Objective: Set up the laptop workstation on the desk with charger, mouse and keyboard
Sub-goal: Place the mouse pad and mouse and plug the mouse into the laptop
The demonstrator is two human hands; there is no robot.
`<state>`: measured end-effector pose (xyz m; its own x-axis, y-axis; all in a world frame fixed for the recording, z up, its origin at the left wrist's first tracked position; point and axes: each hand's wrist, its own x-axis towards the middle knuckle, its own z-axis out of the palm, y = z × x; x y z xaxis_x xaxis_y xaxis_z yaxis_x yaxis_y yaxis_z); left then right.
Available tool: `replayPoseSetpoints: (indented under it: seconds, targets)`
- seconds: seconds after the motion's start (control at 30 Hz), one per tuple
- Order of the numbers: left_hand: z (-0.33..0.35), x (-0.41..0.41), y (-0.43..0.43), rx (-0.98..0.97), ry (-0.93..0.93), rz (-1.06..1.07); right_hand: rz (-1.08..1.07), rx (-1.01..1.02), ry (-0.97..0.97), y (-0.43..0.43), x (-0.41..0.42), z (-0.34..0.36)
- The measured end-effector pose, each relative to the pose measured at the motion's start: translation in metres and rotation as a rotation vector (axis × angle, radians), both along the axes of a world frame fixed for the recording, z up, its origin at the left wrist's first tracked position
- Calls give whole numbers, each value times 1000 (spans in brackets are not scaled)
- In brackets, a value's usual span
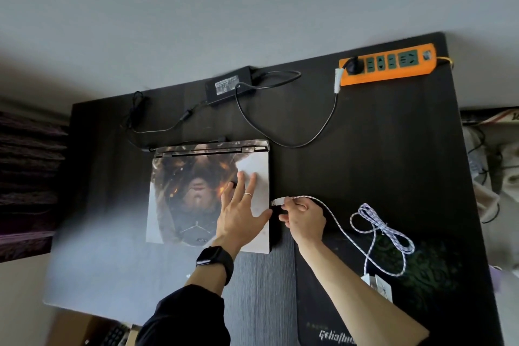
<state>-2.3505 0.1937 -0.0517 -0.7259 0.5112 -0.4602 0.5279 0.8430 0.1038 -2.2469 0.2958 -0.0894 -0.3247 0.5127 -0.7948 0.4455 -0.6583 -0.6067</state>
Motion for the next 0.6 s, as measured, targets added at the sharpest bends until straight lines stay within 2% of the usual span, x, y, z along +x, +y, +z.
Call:
replayPoseSetpoints:
  seconds: [0.27, 0.6]
  targets:
    - [4, -12, -7, -55, -35, -91, -93, -13, 5, -10, 2, 4]
    - [7, -12, -3, -78, -67, -75, 145, 122, -38, -2, 6, 3]
